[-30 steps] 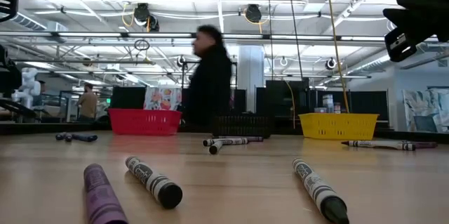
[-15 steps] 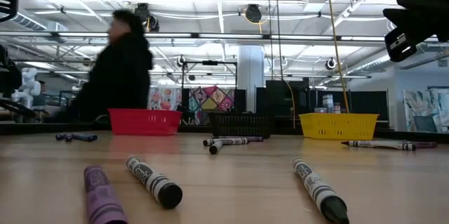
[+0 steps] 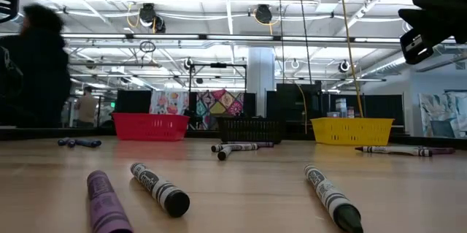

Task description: Sort crayons

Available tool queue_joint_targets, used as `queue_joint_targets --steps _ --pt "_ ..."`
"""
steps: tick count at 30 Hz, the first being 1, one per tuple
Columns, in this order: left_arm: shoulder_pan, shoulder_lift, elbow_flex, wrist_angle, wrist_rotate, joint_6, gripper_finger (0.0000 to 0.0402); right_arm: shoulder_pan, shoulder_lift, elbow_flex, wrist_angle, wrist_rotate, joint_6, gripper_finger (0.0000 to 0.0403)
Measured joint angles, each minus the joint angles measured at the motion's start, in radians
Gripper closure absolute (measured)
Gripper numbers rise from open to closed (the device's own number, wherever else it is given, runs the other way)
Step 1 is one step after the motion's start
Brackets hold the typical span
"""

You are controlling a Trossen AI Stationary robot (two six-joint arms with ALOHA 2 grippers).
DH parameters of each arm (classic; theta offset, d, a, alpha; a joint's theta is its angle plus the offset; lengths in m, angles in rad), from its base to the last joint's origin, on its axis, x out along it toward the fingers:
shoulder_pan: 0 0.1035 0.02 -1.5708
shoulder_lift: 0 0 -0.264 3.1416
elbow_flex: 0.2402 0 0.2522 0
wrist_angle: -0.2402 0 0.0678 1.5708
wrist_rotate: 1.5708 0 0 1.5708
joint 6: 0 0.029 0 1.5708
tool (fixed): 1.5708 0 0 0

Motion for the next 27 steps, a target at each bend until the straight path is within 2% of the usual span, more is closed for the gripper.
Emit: queue_joint_targets --steps 27 --pt "0.0 0.0 0.0 0.0 0.0 0.0 0.0322 0.0 0.0 0.0 0.011 0.001 0.0 0.0323"
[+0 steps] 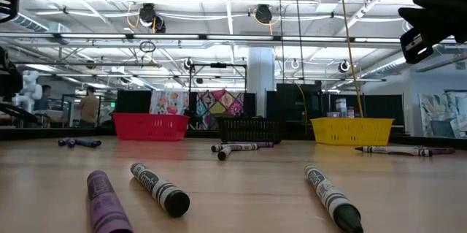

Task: Sort crayons
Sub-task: Put the violet crayon into the yellow bin

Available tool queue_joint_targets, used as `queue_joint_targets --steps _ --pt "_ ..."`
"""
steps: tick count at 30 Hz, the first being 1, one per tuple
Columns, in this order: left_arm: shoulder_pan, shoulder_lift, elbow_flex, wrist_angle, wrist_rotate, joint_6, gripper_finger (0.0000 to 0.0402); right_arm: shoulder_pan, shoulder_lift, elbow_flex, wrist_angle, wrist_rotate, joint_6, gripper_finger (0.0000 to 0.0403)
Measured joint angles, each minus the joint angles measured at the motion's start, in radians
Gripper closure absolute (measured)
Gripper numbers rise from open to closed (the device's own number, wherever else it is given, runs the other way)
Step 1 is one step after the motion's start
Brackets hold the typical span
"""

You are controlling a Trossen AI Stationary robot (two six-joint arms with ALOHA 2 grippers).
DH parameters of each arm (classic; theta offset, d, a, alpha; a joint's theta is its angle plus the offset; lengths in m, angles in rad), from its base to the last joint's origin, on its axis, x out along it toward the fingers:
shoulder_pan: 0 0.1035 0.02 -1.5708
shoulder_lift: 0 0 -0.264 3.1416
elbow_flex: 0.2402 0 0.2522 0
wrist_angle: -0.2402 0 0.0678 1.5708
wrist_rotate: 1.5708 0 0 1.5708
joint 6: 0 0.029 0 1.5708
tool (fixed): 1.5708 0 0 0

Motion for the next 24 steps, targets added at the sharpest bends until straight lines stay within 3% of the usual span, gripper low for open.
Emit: queue_joint_targets --steps 8,24 --pt "0.001 0.0 0.0 0.0 0.0 0.0 0.0322 0.0 0.0 0.0 0.002 0.001 -0.124 0.0323" --pt "0.0 0.0 0.0 0.0 0.0 0.0 0.0322 0.0 0.0 0.0 0.005 -0.001 -0.131 0.0323"
